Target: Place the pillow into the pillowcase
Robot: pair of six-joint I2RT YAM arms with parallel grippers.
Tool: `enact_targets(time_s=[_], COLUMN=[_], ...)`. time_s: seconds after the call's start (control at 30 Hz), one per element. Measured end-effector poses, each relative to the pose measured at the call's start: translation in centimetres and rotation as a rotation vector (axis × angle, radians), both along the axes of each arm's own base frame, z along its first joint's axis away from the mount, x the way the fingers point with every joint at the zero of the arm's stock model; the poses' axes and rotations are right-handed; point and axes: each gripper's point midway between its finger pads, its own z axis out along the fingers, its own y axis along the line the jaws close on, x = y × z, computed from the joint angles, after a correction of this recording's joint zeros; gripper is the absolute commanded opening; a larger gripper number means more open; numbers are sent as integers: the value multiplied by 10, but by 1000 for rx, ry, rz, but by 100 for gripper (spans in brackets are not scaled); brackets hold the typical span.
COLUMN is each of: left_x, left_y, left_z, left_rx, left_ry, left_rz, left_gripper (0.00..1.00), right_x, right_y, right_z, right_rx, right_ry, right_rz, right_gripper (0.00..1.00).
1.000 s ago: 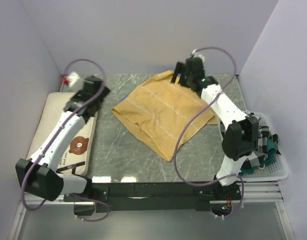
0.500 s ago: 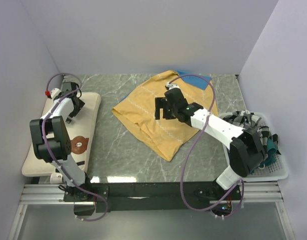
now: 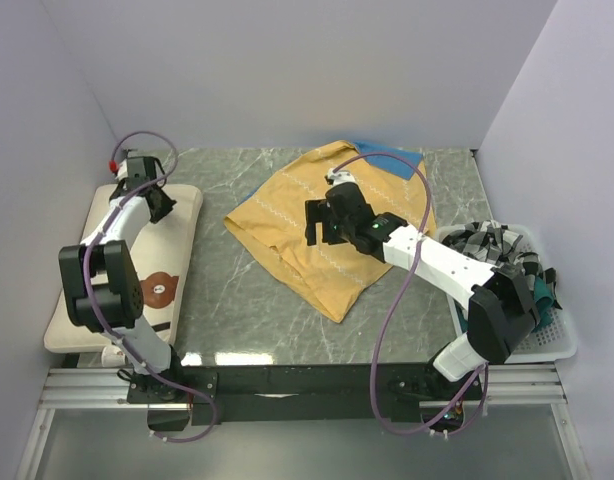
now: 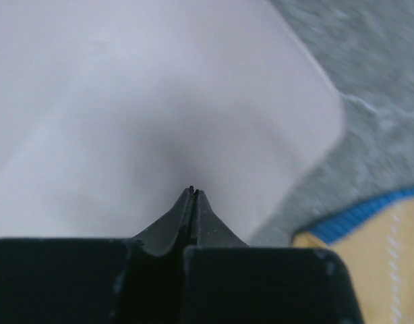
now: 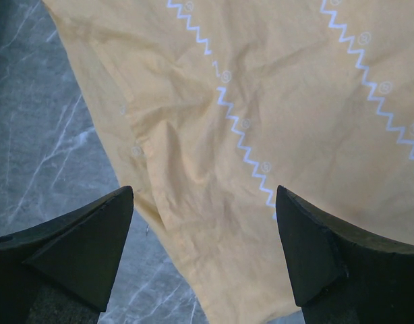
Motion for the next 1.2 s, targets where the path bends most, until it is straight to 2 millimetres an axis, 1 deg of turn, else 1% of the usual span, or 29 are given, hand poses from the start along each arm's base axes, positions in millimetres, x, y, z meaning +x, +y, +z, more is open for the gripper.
enact_targets(time_s=[0.07, 0.1, 0.13, 0.17, 0.2, 0.23, 0.27, 0.3, 0.37, 0.4, 0.47, 0.5, 0.53, 0.57, 0.67, 0.7, 0.77, 0.8, 0.87, 0.9, 0.97, 1.03, 1.13, 1.2], left_x=[3, 3, 4, 3, 2, 1, 0, 0, 0, 0, -1, -3, -3, -4, -8, -10, -14, -15, -15, -15, -17, -17, -18, -19], left_y=[-20, -26, -40, -49, -58, -63, -66, -65, -61, -58, -55, -55, -56, -59, -63, -62, -57, -53, -47, -45, -39, -37, -40, -46], left_z=[14, 19, 30, 37, 44, 47, 52, 54, 54, 52, 42, 33, 24, 15, -22, -37, -53, -56, -54, -50, -44, -39, -33, -25], left_rx=[-11, -10, -3, 3, 10, 19, 41, 59, 105, 130, 171, 198, 218, 238, 310, 346, 404, 430, 463, 474, 502, 508, 508, 503], left_ry=[-32, -42, -66, -79, -92, -92, -86, -81, -56, -39, -2, 33, 60, 88, 196, 241, 292, 306, 304, 298, 302, 305, 301, 295], left_rz=[-74, -94, -139, -163, -183, -196, -200, -197, -176, -164, -150, -150, -153, -159, -163, -159, -142, -129, -97, -81, -67, -73, -97, -127], left_gripper=[1, 1, 2, 12, 51, 64, 73, 81, 90, 93, 94, 95, 99, 99, 99, 99, 92, 71, 32, 1, 1, 1, 1, 1], right_x=[-3, -5, -6, -6, -7, -7, -6, -5, -3, -2, -3, -3, -3, -4, -4, -4, -4, -5, -5, -4, -4, -4, 0, 6], right_y=[3, 4, 6, 7, 9, 12, 14, 16, 20, 21, 22, 22, 22, 22, 23, 23, 23, 23, 23, 23, 23, 23, 26, 31], right_z=[-1, -1, -1, 0, 1, 2, 4, 6, 10, 12, 13, 13, 13, 13, 13, 13, 12, 12, 12, 12, 12, 12, 10, 9], right_rx=[-3, -4, -3, 0, 4, 9, 15, 20, 31, 36, 41, 41, 41, 42, 44, 44, 44, 44, 44, 44, 43, 41, 31, 13], right_ry=[2, 2, 4, 6, 7, 9, 10, 9, 6, 3, 2, 4, 6, 7, 9, 9, 10, 10, 10, 10, 9, 10, 9, 2], right_rz=[6, 10, 14, 17, 22, 29, 35, 39, 44, 45, 50, 52, 53, 54, 57, 58, 59, 60, 60, 60, 60, 62, 70, 85], right_gripper=[92, 92, 92, 92, 92, 92, 92, 92, 93, 93, 93, 93, 93, 93, 93, 93, 93, 93, 93, 92, 92, 92, 92, 91])
